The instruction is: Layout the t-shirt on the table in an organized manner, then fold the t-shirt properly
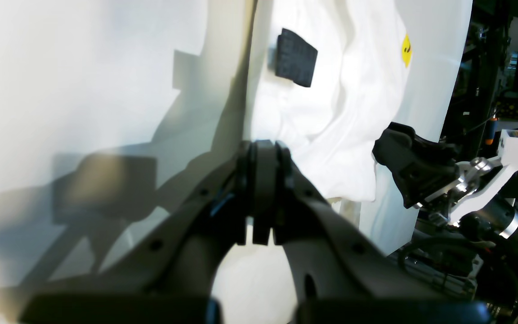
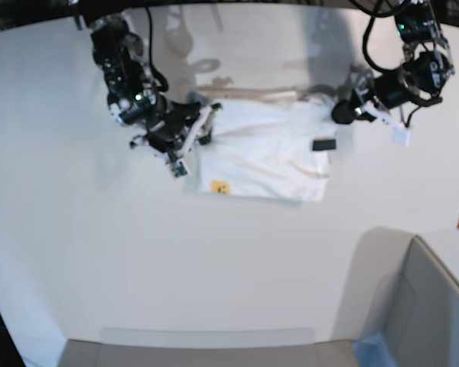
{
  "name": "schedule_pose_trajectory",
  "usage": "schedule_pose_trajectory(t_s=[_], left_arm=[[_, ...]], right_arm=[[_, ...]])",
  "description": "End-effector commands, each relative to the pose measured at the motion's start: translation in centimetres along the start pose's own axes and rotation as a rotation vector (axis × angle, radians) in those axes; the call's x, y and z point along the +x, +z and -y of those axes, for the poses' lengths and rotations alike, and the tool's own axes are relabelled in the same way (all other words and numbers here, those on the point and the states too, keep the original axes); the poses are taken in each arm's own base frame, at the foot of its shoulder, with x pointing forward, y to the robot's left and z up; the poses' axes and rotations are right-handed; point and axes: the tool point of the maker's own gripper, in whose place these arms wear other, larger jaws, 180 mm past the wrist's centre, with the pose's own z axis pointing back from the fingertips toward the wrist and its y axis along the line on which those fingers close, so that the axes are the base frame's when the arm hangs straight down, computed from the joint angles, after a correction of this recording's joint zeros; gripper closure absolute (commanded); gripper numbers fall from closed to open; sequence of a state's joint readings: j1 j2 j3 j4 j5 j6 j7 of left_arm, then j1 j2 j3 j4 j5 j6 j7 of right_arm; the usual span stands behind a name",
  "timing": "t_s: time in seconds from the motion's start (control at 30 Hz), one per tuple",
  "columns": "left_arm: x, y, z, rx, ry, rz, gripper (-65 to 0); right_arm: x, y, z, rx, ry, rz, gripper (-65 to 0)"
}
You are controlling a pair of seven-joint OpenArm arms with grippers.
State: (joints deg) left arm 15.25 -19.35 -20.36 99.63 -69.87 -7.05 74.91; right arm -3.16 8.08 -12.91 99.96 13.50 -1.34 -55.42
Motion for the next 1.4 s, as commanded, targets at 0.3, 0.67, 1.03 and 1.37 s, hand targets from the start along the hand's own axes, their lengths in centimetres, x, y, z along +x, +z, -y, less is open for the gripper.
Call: schedule_pose_trajectory(t_s=[0.3, 0.67, 1.03, 1.37], left_arm=[[2.3, 2.9, -5.5, 0.058, 0.222, 0.159, 0.0], [4.5, 4.2, -4.6, 0.013, 0.229, 0.205, 0.0], [4.0, 2.7, -3.4, -0.025, 0.231, 0.182, 0.0], [4.1, 2.7, -3.4, -0.022, 0.227, 0.182, 0.0]], right_arm=[[1.2, 0.4, 0.2, -0.002, 0.009, 0.044, -24.3], [1.8, 0.7, -0.1, 0.003, 0.011, 0.063, -24.3], [10.8, 6.1, -4.3, 0.112, 0.072, 0.357, -24.2], [9.6, 2.2, -12.5, 0.345, 0.268, 0.271, -5.9]])
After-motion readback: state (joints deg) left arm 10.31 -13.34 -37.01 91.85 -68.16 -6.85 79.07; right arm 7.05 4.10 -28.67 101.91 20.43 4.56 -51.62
